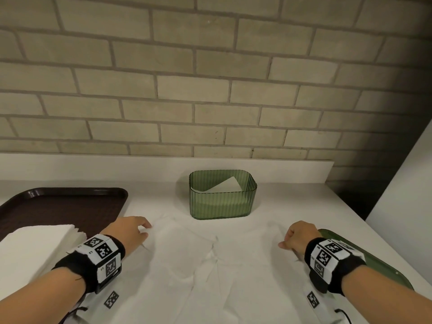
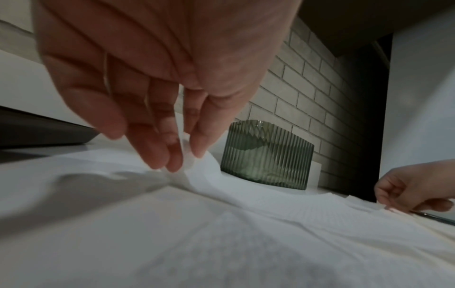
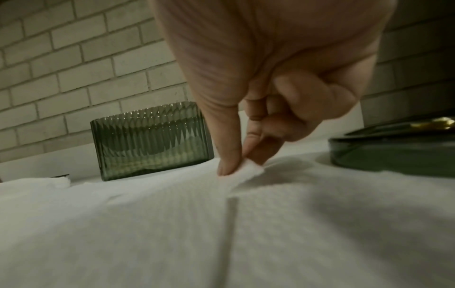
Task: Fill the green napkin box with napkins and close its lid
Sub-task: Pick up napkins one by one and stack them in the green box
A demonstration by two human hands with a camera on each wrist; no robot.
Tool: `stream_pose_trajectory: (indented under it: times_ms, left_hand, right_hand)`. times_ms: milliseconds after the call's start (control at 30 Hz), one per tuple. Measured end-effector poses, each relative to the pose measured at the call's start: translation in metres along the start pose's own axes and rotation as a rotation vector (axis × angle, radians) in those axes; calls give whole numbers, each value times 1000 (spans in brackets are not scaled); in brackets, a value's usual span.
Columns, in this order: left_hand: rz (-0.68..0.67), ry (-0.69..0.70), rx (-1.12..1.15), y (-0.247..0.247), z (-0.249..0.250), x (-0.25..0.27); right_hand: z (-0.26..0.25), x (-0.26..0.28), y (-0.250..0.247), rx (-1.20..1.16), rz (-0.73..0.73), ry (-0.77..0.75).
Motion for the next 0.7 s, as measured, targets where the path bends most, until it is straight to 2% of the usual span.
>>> stream_pose_trajectory:
  times_ms: [200,367,567,700]
  left_hand:
    - [16,-3,-58,-8,12,3]
    - [51,35,16,-29,20,7]
    - [269,182,132,-80,38,20]
    - [393,210,247,-102,48,22]
  right_hand:
    - [-5,2,-2,18,114,-98]
    - [-16,8,-22,-32,185,-223]
    - [-43,27,-63,-193,129,-455]
    - [-60,31,-89,-312,168,-507]
Point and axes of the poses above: each hand's wrist, its own x-axis away from the middle knuckle, its own y-axis out of the palm, z = x × y, the point moved 2 cm from there along -x, towards the middle knuckle, and after that the axes turned 5 degrees about z, right-handed, at the moved point
